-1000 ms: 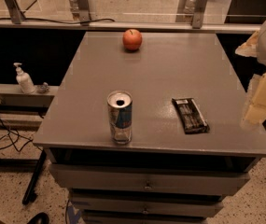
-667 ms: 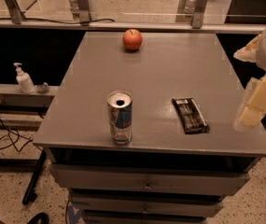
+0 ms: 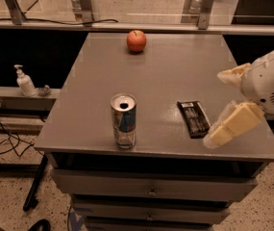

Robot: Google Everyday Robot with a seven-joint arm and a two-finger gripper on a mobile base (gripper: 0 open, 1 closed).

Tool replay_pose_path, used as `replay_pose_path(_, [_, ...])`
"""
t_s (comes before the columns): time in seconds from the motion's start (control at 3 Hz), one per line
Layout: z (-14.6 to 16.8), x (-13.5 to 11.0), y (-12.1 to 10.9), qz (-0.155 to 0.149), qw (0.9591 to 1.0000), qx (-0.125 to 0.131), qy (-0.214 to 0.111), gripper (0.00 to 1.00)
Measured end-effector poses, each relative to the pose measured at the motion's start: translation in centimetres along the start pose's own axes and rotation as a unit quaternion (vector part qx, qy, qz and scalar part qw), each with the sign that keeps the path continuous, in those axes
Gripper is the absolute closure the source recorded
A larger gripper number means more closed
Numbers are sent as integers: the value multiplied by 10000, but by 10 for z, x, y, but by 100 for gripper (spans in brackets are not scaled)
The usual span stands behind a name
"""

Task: Knock redbull can over

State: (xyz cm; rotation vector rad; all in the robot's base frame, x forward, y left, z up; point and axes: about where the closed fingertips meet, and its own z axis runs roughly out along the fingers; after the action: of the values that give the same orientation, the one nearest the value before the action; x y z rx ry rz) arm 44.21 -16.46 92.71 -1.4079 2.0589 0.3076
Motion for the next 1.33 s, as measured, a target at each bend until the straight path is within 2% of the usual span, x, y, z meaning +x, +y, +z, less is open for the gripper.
replay_pose_path(0.33, [32, -15, 14, 72, 9965, -197, -806, 0])
replay_pose_path(0.67, [61, -32, 29, 185, 9865, -437, -1567, 0])
replay_pose_path(1.0, [61, -44, 33, 189, 9830, -492, -1758, 0])
replay_pose_path(1.33, [61, -43, 33, 181, 9835, -485, -1736, 0])
